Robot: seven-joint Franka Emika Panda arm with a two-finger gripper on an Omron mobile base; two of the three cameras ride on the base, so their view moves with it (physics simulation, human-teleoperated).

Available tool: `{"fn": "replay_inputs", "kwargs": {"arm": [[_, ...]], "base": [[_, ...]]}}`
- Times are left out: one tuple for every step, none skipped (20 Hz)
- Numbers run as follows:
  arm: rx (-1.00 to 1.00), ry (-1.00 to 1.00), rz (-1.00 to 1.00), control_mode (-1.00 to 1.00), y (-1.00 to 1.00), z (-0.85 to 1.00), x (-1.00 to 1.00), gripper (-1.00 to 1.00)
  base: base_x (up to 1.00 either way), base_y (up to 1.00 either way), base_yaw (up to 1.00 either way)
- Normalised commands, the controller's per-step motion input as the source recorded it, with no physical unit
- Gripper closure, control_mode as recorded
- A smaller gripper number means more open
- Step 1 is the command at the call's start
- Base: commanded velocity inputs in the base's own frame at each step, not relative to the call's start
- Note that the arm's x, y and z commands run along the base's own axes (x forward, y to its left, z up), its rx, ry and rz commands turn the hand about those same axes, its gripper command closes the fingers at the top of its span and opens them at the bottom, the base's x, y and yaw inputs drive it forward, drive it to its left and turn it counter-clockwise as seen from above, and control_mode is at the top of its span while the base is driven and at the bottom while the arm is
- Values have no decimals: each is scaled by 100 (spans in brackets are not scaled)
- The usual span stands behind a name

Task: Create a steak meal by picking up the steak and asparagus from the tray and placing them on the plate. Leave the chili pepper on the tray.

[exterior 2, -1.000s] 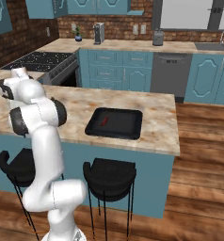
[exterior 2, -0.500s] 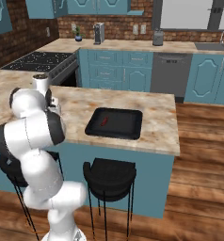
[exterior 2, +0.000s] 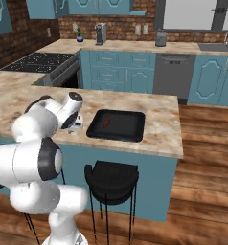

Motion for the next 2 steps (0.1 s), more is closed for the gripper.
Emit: {"fn": "replay_inputs", "kwargs": {"arm": [[17,0,0,-100,-76,0,-4,-100],[18,0,0,-100,-78,0,-4,-100]], "base": [[0,0,0],[0,0,0]]}}
